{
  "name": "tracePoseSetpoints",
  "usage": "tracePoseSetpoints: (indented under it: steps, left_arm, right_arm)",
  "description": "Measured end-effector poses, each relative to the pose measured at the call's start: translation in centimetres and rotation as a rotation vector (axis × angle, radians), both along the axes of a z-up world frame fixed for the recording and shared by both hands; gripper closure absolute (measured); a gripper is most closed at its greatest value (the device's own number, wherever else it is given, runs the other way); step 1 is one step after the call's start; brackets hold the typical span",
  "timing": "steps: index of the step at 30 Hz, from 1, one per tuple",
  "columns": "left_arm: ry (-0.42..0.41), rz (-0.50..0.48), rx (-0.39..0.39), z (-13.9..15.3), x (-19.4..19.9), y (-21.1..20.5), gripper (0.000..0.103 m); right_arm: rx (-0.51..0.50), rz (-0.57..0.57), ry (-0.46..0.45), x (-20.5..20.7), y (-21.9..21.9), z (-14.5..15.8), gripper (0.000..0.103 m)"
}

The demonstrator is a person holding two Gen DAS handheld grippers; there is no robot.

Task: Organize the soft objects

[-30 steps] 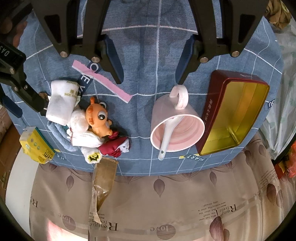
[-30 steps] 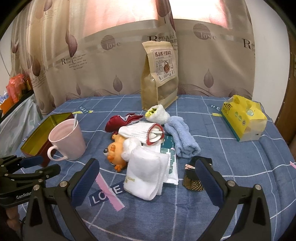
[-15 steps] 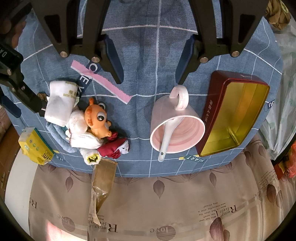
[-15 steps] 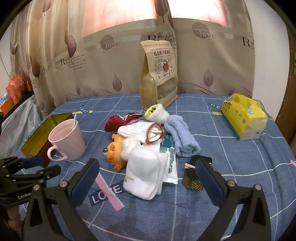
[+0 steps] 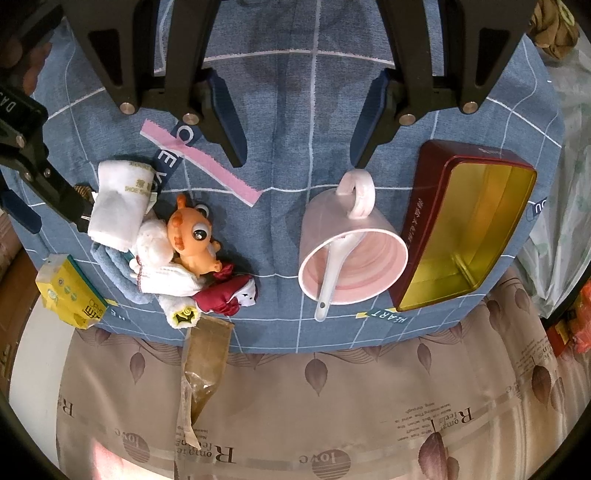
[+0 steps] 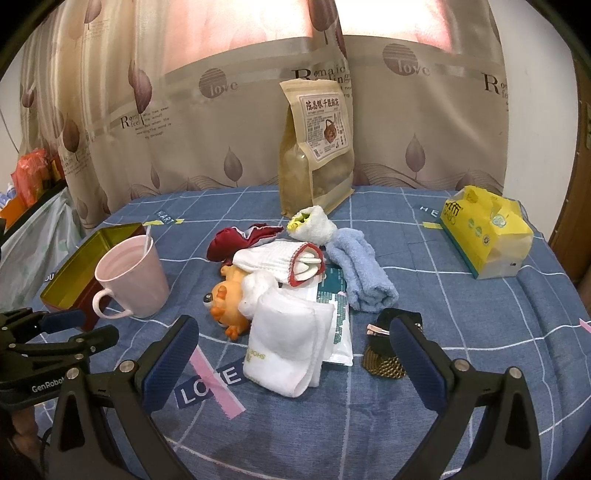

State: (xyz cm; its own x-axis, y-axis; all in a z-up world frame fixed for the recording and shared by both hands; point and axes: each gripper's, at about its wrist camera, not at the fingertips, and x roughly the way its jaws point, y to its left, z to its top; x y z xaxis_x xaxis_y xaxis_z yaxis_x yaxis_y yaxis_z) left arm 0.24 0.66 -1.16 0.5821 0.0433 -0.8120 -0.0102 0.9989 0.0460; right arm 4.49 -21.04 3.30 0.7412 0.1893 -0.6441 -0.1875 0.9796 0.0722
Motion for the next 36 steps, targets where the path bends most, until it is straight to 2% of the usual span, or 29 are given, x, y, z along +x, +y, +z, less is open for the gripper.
tracePoseSetpoints:
  steps: [25, 36]
  left_arm:
    - [0.006, 0.003, 0.004, 0.2, 0.1, -0.3, 0.044]
    - [0.014, 0.002, -0.007, 0.0, 0.2, -0.2, 0.044]
  right_arm:
    - [0.003, -0.022, 0.004, 0.2, -0.5, -0.1, 0.000]
    - [-0.020, -0.115, 0.037, 1.3, -3.1, -0.7, 0.001]
